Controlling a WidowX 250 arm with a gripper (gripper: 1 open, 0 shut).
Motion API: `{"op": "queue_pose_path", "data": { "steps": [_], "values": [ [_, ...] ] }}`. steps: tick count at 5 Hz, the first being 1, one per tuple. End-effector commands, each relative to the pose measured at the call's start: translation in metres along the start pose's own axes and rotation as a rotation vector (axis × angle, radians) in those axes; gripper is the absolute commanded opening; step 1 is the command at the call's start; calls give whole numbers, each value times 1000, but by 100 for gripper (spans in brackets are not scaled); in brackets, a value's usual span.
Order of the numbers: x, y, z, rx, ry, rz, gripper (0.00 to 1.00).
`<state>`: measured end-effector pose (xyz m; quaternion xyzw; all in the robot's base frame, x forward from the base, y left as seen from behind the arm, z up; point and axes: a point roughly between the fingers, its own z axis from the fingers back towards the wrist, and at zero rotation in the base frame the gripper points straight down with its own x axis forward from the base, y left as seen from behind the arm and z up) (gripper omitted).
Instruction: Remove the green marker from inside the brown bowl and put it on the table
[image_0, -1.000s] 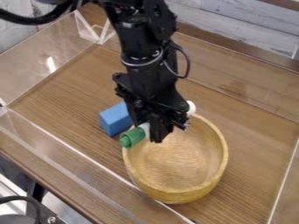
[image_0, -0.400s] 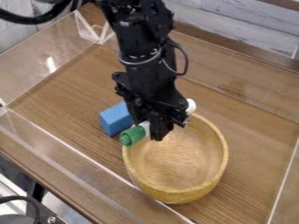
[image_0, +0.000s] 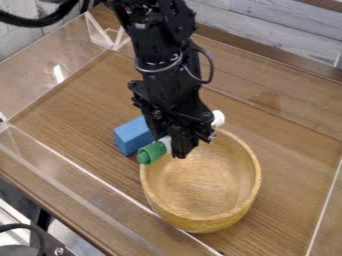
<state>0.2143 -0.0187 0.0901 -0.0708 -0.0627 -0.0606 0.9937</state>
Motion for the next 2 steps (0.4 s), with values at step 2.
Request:
{"op": "queue_pose_path", "data": {
  "steps": [2],
  "values": [
    [10,22,6,5,-83,-30,0]
  ]
}}
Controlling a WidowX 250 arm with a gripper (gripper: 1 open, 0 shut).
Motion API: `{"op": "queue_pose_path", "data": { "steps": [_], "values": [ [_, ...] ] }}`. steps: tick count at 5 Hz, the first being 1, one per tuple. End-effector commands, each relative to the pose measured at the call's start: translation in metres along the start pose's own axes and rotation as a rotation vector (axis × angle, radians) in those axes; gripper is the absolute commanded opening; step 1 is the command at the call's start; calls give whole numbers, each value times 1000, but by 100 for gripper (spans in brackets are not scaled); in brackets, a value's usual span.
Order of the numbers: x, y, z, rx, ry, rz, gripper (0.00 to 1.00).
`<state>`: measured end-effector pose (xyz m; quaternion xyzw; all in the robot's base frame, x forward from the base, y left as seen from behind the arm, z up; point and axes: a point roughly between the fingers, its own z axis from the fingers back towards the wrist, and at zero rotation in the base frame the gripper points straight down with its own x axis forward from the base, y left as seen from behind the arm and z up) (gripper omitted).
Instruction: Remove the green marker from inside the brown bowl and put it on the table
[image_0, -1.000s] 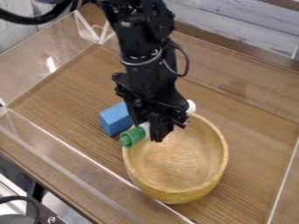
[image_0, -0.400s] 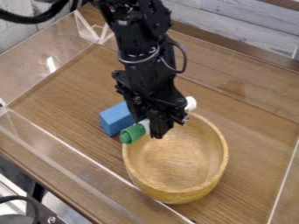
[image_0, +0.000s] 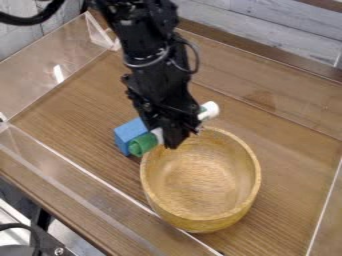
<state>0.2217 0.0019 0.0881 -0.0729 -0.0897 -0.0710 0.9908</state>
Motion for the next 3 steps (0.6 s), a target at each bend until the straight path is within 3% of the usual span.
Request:
{"op": "queue_pose_path", "data": {
  "steps": [1,3],
  "values": [
    [8,15,2,18,-27,0,0],
    [13,28,-7,42,-18,20,0]
  ]
}}
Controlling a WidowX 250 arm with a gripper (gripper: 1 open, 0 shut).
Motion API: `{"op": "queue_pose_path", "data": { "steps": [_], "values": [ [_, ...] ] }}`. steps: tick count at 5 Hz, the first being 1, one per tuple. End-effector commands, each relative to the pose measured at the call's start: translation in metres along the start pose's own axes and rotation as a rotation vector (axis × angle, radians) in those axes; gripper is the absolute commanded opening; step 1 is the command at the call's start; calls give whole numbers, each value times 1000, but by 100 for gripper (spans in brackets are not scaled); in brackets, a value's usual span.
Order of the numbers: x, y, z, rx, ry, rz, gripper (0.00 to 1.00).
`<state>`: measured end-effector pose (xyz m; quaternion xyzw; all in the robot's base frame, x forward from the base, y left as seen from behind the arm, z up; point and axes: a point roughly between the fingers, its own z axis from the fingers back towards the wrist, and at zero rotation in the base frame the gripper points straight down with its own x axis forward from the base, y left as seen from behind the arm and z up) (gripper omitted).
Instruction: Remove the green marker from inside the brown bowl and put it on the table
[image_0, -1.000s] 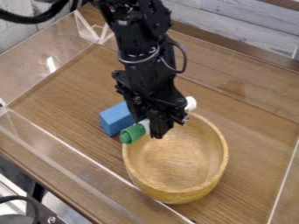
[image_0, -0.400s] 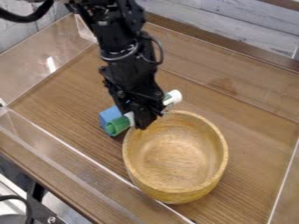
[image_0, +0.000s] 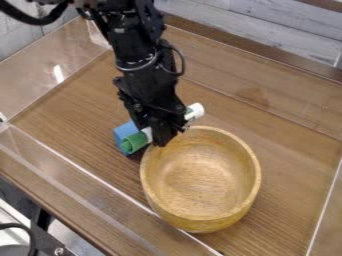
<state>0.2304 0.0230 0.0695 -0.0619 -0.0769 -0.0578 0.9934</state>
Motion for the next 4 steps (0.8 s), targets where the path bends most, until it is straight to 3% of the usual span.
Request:
{"op": "queue_pose_path", "data": {
  "steps": [1,4],
  "values": [
    [14,9,4,30,-38,1,0],
    [18,18,-12,56,-18,12,0]
  ]
}}
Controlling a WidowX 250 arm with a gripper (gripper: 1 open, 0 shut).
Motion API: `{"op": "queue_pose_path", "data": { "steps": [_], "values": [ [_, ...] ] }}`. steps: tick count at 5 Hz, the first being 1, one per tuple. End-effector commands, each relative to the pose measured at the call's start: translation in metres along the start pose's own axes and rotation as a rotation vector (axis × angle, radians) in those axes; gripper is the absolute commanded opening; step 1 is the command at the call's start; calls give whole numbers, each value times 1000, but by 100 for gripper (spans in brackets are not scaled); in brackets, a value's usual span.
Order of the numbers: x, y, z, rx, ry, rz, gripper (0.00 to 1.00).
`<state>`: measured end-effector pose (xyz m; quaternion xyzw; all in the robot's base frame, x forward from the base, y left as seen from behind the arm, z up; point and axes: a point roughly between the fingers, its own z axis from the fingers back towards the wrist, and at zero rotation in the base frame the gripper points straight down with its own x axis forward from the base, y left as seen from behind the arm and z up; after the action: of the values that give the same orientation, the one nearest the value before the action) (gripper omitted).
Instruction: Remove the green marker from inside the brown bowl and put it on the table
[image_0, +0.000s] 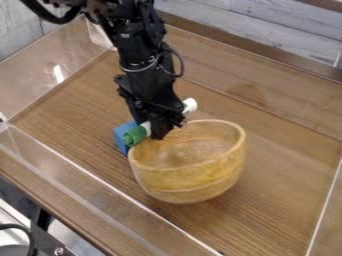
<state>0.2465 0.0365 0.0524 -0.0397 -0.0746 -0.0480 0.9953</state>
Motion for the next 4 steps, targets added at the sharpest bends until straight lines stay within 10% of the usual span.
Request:
{"op": "queue_pose_path", "data": {
  "steps": [1,4],
  "values": [
    [6,2,1,17,-23,-4,0],
    [5,2,-5,25,-21,7,0]
  ]
}}
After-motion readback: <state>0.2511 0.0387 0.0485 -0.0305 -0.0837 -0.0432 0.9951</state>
